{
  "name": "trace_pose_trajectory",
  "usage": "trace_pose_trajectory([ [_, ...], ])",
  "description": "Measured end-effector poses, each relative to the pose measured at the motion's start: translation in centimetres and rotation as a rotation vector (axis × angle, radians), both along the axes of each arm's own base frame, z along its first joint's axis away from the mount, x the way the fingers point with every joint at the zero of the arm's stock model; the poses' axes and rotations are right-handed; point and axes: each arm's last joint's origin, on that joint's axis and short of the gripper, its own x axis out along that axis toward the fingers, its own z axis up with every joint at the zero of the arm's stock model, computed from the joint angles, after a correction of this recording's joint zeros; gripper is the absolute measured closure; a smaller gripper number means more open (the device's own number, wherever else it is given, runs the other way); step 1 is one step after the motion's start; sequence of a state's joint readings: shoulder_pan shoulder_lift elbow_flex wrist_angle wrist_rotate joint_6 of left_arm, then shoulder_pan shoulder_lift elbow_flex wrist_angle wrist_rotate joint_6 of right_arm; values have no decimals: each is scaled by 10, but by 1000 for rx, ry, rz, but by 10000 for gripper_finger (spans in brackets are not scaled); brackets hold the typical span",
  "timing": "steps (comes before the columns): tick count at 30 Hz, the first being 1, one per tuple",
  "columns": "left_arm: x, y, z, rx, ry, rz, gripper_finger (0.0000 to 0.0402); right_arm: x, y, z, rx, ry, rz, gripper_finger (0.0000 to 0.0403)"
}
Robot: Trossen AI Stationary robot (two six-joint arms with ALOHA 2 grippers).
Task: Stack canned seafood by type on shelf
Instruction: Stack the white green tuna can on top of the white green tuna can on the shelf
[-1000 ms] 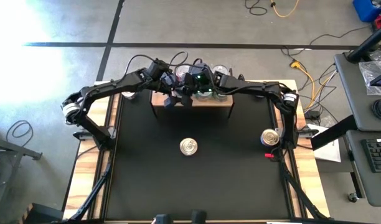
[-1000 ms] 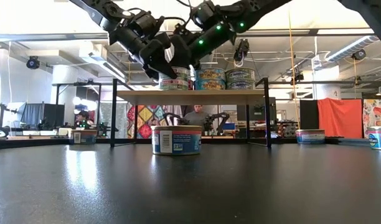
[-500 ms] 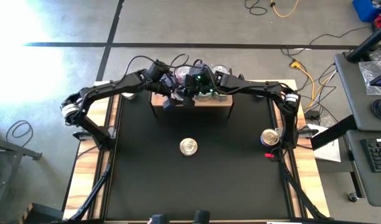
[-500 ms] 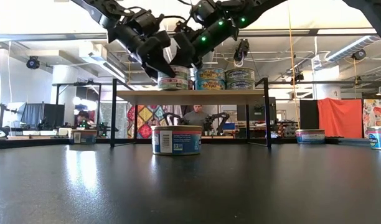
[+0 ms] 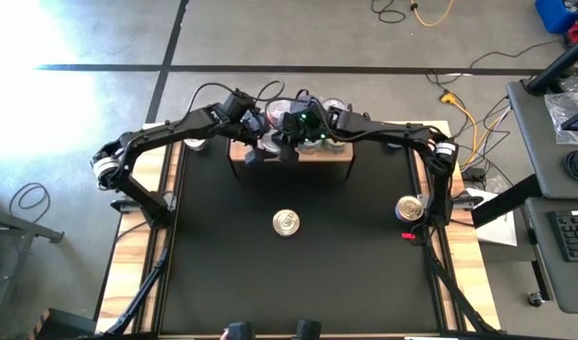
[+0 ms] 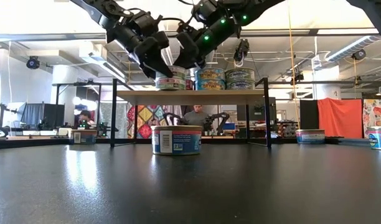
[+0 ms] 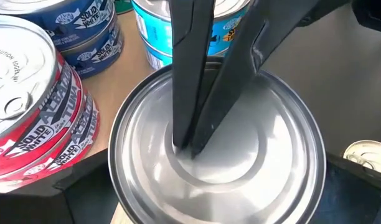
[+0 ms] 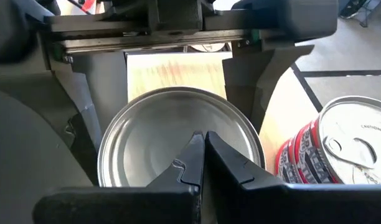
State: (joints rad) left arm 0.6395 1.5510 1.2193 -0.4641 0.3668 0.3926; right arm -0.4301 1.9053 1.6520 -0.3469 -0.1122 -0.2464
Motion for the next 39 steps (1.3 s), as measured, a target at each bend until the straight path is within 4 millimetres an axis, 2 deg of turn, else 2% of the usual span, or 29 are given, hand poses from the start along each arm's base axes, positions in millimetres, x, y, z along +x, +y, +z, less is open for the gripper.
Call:
trace_pose_trajectory([
  [26,1,2,-1,43,20,70,1,1,-2,2,-13,-22,-6,390],
  [39,6,-6,-2,-20,9,37,1,4,0,3,71,-88,4,390],
])
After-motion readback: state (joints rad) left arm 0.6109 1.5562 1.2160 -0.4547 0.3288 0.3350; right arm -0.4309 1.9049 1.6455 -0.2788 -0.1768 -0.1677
